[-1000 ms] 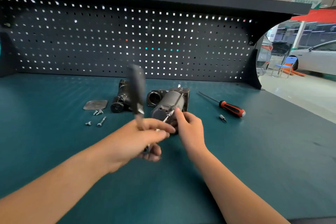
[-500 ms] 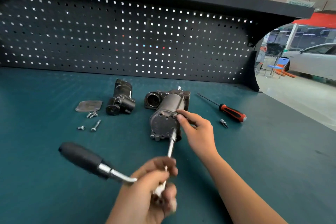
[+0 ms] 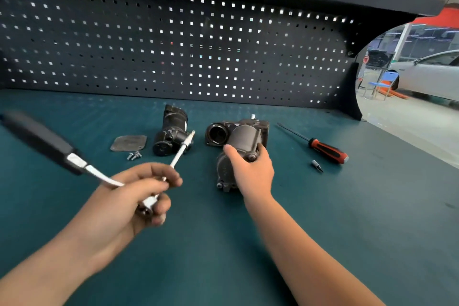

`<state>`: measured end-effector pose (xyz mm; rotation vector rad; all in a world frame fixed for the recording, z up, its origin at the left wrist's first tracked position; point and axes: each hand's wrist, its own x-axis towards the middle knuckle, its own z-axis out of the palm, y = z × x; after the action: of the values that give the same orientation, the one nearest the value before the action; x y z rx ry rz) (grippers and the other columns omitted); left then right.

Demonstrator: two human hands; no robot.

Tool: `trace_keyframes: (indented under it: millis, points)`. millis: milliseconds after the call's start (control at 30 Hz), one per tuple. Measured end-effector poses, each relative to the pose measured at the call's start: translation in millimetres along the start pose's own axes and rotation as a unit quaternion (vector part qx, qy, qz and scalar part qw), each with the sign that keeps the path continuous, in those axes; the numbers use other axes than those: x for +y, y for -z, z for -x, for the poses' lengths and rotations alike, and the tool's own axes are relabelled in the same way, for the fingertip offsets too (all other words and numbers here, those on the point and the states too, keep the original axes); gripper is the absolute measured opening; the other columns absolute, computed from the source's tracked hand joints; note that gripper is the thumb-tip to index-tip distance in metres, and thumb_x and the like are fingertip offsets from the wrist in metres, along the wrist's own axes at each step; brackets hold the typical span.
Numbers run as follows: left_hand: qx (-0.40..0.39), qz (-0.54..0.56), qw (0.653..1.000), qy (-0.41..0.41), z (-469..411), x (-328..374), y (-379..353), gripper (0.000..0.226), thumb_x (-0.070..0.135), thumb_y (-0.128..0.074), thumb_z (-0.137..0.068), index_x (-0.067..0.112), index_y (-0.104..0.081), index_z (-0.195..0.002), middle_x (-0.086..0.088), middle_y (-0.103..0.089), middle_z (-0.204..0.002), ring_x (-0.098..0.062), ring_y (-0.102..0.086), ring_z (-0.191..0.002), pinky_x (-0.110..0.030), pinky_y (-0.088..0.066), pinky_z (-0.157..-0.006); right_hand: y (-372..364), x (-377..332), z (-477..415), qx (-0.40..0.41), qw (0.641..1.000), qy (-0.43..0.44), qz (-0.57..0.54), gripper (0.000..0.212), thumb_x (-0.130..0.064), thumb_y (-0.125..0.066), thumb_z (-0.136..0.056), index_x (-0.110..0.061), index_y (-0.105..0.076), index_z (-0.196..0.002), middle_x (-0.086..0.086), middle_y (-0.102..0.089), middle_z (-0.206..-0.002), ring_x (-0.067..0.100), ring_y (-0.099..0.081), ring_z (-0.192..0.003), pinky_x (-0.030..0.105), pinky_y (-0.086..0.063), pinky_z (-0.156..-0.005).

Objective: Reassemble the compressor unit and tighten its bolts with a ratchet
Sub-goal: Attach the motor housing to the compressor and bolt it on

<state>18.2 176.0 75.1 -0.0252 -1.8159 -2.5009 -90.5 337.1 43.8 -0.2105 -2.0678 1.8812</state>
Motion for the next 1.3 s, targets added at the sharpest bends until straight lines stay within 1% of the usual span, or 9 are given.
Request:
trace_keyframes:
  millis: [167,233,333,433,633,733,867,1100,1300]
  points:
    - [0.022,0.005,1.0,0.021,-31,-3,16,0.047,-0.012,-0.039,-0.084,0.012,-0.068,-0.057,-0.004,-0.066,-0.067,-0.008,-0.04,-0.036,-0.019,-0.033,-0.032,37,5,-27,-0.084,0.995,0.011,-0.057,0.014,-0.021,-0.078,-0.071,-0.025,-0.071,-0.083,-0.009,-0.073,-0.08,0.005,-0.068,-0.074,0.016,-0.052,-0.062]
    - [0.005,0.043,0.996,0.084,-33,-10,24,0.044,-0.01,-0.039,-0.079,0.012,-0.07,-0.057,-0.008,-0.065,-0.067,-0.009,-0.035,-0.034,-0.017,-0.03,-0.031,60,4,-43,-0.157,0.987,0.013,-0.034,0.013,-0.018,-0.075,-0.073,-0.028,-0.073,-0.082,-0.011,-0.073,-0.086,0.001,-0.068,-0.081,0.014,-0.05,-0.069]
    - [-0.025,0.03,0.99,0.136,-32,-19,32,0.039,-0.008,-0.041,-0.074,0.012,-0.071,-0.06,-0.011,-0.066,-0.069,-0.01,-0.033,-0.034,-0.018,-0.029,-0.031,81,4,-62,-0.215,0.976,-0.02,-0.024,0.033,-0.029,-0.068,-0.073,-0.022,-0.067,-0.104,-0.004,-0.069,-0.112,0.007,-0.063,-0.102,0.023,-0.044,-0.089]
    - [-0.036,-0.005,0.992,0.118,-35,-25,31,0.045,-0.012,-0.037,-0.081,0.012,-0.072,-0.063,-0.009,-0.067,-0.071,-0.01,-0.036,-0.036,-0.02,-0.031,-0.033,77,13,-65,-0.158,0.987,-0.037,-0.018,0.025,-0.043,-0.057,-0.085,-0.023,-0.069,-0.094,-0.012,-0.07,-0.101,-0.001,-0.062,-0.096,0.019,-0.041,-0.084]
    - [-0.011,-0.006,0.993,0.119,-37,-33,29,0.047,-0.013,-0.036,-0.082,0.01,-0.071,-0.06,-0.01,-0.066,-0.07,-0.011,-0.038,-0.035,-0.021,-0.033,-0.033,67,12,-61,-0.089,0.996,-0.02,-0.011,0.036,-0.033,-0.051,-0.088,-0.03,-0.073,-0.06,-0.02,-0.069,-0.067,-0.005,-0.061,-0.069,0.02,-0.041,-0.068]
    - [-0.007,0.003,0.993,0.121,-37,-33,28,0.047,-0.014,-0.035,-0.081,0.009,-0.071,-0.06,-0.01,-0.066,-0.069,-0.011,-0.038,-0.035,-0.019,-0.033,-0.034,67,11,-62,-0.061,0.998,-0.011,-0.001,0.033,-0.03,-0.05,-0.088,-0.02,-0.068,-0.061,-0.016,-0.067,-0.059,-0.002,-0.058,-0.06,0.022,-0.04,-0.063]
    - [-0.009,-0.005,0.992,0.122,-37,-34,28,0.046,-0.014,-0.035,-0.081,0.008,-0.07,-0.062,-0.011,-0.066,-0.071,-0.011,-0.038,-0.036,-0.02,-0.034,-0.034,65,10,-60,-0.058,0.998,-0.003,-0.003,0.031,-0.027,-0.048,-0.089,-0.02,-0.066,-0.065,-0.014,-0.064,-0.063,0.002,-0.056,-0.063,0.022,-0.039,-0.063]
    - [0.012,0.002,0.992,0.125,-42,-35,29,0.04,-0.014,-0.035,-0.081,0.004,-0.069,-0.067,-0.011,-0.066,-0.072,-0.011,-0.039,-0.037,-0.021,-0.034,-0.034,64,6,-54,-0.056,0.998,0.0,-0.019,0.026,-0.027,-0.046,-0.091,-0.031,-0.068,-0.079,-0.021,-0.066,-0.073,-0.014,-0.058,-0.06,0.002,-0.039,-0.048]
    - [0.066,0.007,0.991,0.114,-46,-30,34,0.033,-0.014,-0.033,-0.08,-0.001,-0.062,-0.075,-0.011,-0.064,-0.065,-0.01,-0.034,-0.033,-0.018,-0.03,-0.032,67,3,-37,-0.042,0.999,0.005,0.004,0.032,-0.023,-0.045,-0.092,-0.025,-0.068,-0.07,-0.017,-0.065,-0.066,-0.012,-0.056,-0.051,0.004,-0.039,-0.047]
